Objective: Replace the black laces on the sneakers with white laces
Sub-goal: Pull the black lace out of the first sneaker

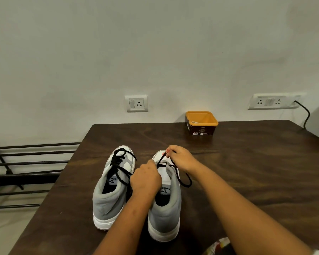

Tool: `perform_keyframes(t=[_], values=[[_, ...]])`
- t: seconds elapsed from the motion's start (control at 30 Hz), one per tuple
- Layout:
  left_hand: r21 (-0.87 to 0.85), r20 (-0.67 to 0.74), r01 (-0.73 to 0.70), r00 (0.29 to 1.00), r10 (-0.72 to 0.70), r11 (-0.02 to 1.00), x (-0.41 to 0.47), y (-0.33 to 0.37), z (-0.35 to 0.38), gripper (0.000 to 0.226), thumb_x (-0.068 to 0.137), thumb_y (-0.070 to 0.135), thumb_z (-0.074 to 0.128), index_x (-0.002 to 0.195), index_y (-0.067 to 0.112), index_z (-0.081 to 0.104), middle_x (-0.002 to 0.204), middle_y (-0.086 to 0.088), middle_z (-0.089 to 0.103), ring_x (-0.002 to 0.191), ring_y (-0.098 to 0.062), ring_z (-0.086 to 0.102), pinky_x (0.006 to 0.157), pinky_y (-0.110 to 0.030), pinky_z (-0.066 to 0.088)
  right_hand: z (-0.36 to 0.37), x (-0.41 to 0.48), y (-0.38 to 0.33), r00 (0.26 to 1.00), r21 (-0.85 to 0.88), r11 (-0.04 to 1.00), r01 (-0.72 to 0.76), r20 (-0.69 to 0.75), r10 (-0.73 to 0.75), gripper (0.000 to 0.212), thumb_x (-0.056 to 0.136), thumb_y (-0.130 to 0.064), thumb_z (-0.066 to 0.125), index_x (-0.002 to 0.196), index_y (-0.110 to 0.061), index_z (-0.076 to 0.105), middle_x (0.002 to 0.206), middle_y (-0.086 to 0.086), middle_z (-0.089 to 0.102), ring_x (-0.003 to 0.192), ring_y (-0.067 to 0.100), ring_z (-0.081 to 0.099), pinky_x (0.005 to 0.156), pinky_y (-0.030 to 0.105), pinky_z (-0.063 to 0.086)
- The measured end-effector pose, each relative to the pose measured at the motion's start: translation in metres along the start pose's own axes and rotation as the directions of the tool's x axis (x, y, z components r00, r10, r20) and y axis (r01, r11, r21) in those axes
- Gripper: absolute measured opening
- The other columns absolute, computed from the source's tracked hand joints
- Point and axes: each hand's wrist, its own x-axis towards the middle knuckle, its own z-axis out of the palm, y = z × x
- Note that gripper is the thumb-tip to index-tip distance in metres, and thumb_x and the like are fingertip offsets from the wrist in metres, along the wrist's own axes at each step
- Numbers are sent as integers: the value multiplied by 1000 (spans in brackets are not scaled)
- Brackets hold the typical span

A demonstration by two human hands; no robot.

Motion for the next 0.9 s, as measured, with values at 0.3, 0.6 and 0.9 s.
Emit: perform_keyframes(t=[0.3, 0.6, 0.9], values=[[-1, 24, 11, 1000, -11, 1000, -1, -1, -2, 23, 95, 15, 34, 111, 10, 49, 116, -13, 61, 107, -33, 57, 73, -36, 39, -7, 0, -12, 978, 766, 639, -76, -66, 196, 27, 104, -18, 31, 80, -15, 44, 60, -1, 36, 44, 7, 32, 47, 23, 39], [-50, 11, 2, 1000, -1, 999, -1, -3, -5, 27, 98, 21, 31, 118, 16, 48, 115, -14, 62, 105, -35, 57, 72, -36, 36, -15, -1, 21, 990, -433, 901, 10, 129, 51, 29, 94, -44, 53, 116, -25, 54, 116, 3, 62, 105, 23, 58, 86, 35, 47], [-67, 25, -144, 989, 146, 987, 9, -2, 6, 36, 94, 20, 39, 126, 30, 54, 121, -5, 56, 109, -26, 55, 80, -37, 45, 4, 5, 28, 991, -516, 855, -55, 76, 109, 24, 95, -37, 50, 111, -23, 63, 119, 6, 57, 109, 28, 55, 92, 42, 48]])
